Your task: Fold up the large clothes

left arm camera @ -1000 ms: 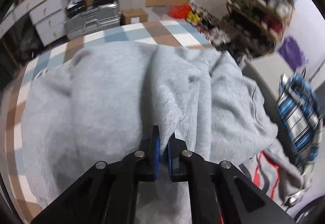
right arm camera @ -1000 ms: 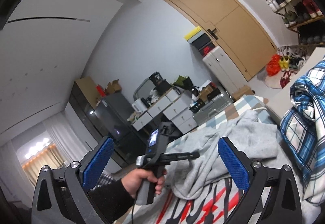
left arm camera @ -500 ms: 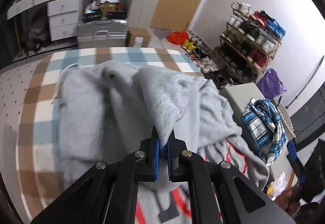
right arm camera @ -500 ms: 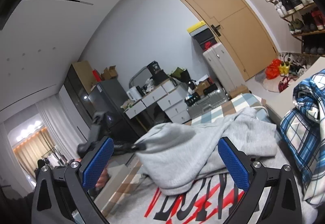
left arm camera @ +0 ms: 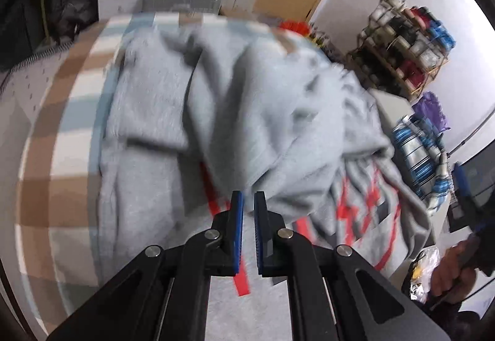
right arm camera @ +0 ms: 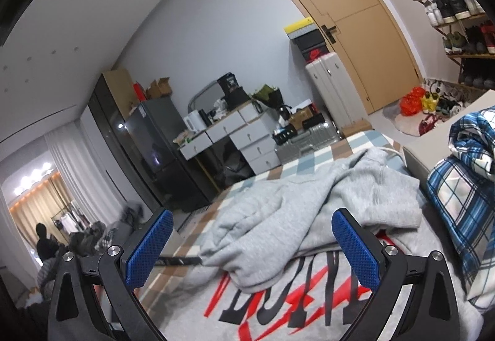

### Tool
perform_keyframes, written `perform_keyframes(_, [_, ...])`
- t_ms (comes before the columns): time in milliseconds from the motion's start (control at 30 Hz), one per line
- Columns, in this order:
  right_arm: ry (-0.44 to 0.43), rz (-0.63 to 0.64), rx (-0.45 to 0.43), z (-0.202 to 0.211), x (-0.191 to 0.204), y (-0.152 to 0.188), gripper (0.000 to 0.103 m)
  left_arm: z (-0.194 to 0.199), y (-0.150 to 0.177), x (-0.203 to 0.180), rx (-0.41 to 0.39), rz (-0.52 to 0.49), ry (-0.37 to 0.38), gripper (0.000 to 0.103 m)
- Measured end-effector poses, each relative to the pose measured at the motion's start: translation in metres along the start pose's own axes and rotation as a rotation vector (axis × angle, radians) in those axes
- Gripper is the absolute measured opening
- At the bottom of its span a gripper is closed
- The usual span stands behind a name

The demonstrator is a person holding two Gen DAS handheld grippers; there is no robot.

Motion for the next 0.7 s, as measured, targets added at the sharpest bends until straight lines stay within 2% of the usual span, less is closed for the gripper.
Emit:
perform_keyframes(67, [0.003, -0.003, 0.007, -0.002, -0.001, 0.001, 0.103, 0.017, -0.019, -0.021, -0.070, -0.070, -0.004, 0.022])
perform_keyframes(100, [0.002, -0.004, 0.008, -0.001, -0.001, 0.001, 0.103, 0.025, -0.026, -0.025, -0.105, -0.093, -0.014, 0.053])
perform_keyframes(133, [0.003, -0.004, 0.008, -0.001, -0.001, 0.001, 0.103, 0.031, -0.033, -0.032, -0.144, -0.109, -0.011, 0.079])
perform_keyframes(167, [0.002, -0.003, 0.009, 0.000, -0.001, 0.002, 0.103, 0.037, -0.041, -0.043, -0.190, -0.133, 0.008, 0.084])
perform_keyframes(200, [0.001, 0.001, 0.010, 0.000, 0.000, 0.002, 0.103, 0.036, -0.043, -0.052, -0.199, -0.162, 0.028, 0.084])
perform_keyframes(233, [0.003, 0.006, 0.008, 0.001, 0.000, 0.003, 0.103, 0.030, -0.043, -0.061, -0.175, -0.192, 0.040, 0.084])
perform_keyframes(300, [0.004, 0.010, 0.008, 0.001, 0.001, 0.003, 0.103, 0.006, -0.040, -0.077, -0.086, -0.260, 0.046, 0.084])
perform_keyframes(333, [0.003, 0.008, 0.010, 0.001, 0.001, 0.003, 0.103, -0.011, -0.039, -0.085, -0.045, -0.297, 0.039, 0.084])
perform_keyframes(433, [-0.001, 0.001, 0.009, 0.002, 0.000, 0.002, 0.103, -0.049, -0.050, -0.090, -0.005, -0.366, -0.029, 0.084])
perform_keyframes(567, [-0.006, 0.001, 0.000, 0.006, -0.001, -0.001, 0.103, -0.081, -0.065, -0.062, 0.058, -0.332, -0.109, 0.083])
perform_keyframes(700, [-0.017, -0.013, -0.002, 0.007, -0.003, -0.003, 0.103, -0.089, -0.069, -0.010, 0.081, -0.227, -0.222, 0.083])
Point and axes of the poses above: each gripper's, at about its wrist camera, not at the fingertips, and z roughly against the way its jaws point, x to its left, y to its underside, the point moved 9 cm from there along -z, roughly the way its jaws point, and after that the axes turned 4 degrees about y, right-handed, at the moved point
